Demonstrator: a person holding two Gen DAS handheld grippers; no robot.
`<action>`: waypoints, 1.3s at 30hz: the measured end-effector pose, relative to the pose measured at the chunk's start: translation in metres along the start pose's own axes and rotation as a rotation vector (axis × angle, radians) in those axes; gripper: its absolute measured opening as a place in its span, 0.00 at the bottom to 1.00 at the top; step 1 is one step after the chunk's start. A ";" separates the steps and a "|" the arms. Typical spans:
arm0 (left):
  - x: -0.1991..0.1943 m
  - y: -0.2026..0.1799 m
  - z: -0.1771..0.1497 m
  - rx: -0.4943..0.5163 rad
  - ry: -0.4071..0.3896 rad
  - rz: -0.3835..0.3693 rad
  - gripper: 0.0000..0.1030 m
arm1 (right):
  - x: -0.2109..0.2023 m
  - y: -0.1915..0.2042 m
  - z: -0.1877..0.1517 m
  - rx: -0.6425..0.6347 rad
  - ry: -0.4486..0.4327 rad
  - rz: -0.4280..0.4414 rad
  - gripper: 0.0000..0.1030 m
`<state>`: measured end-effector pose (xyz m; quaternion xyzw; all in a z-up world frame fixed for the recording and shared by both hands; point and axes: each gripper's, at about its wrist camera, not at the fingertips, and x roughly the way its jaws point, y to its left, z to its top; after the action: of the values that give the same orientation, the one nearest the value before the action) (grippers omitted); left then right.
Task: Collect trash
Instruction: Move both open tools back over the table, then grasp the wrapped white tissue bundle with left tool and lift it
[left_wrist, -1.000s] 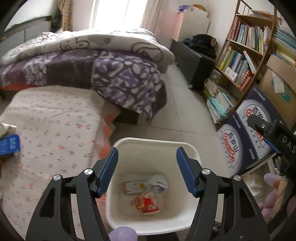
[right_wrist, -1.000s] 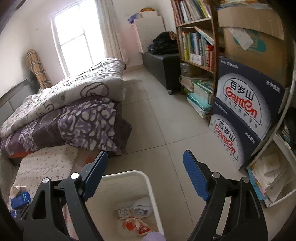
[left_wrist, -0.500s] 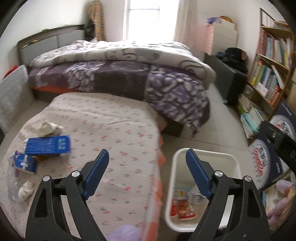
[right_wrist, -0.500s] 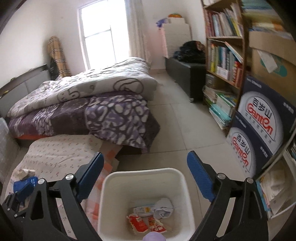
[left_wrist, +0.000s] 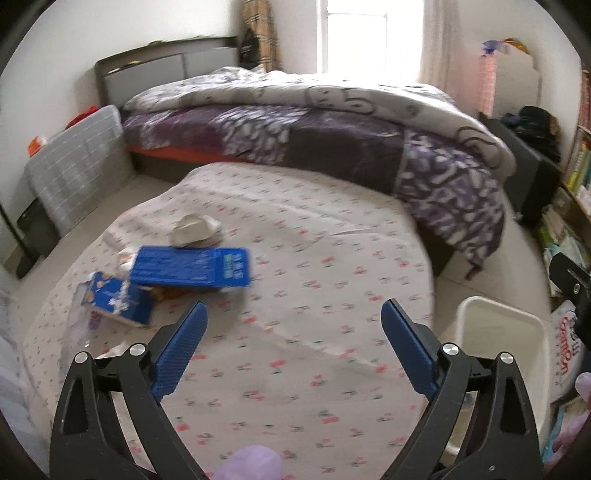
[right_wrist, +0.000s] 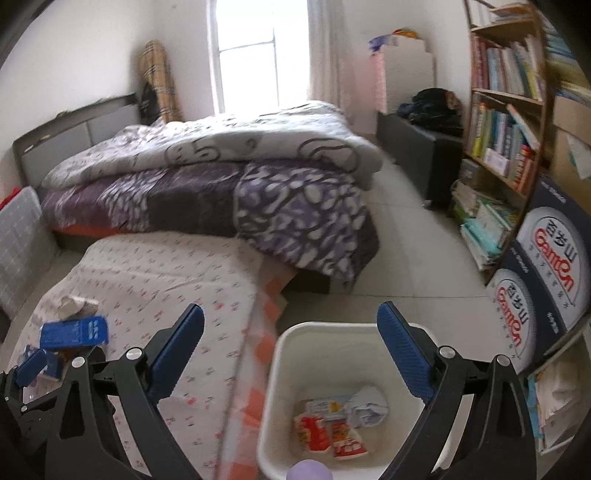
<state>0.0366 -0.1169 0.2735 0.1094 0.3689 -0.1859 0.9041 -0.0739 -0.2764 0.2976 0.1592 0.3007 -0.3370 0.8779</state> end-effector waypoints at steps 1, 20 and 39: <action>0.002 0.008 -0.001 -0.005 0.008 0.018 0.89 | 0.001 0.009 -0.002 -0.016 0.006 0.007 0.89; 0.074 0.155 -0.055 0.117 0.338 0.191 0.90 | 0.025 0.130 -0.034 -0.220 0.115 0.128 0.89; 0.081 0.217 -0.065 0.107 0.411 -0.017 0.39 | 0.045 0.179 -0.054 -0.266 0.192 0.178 0.89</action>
<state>0.1396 0.0814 0.1833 0.1896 0.5362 -0.1867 0.8010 0.0530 -0.1439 0.2411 0.0991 0.4095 -0.1984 0.8849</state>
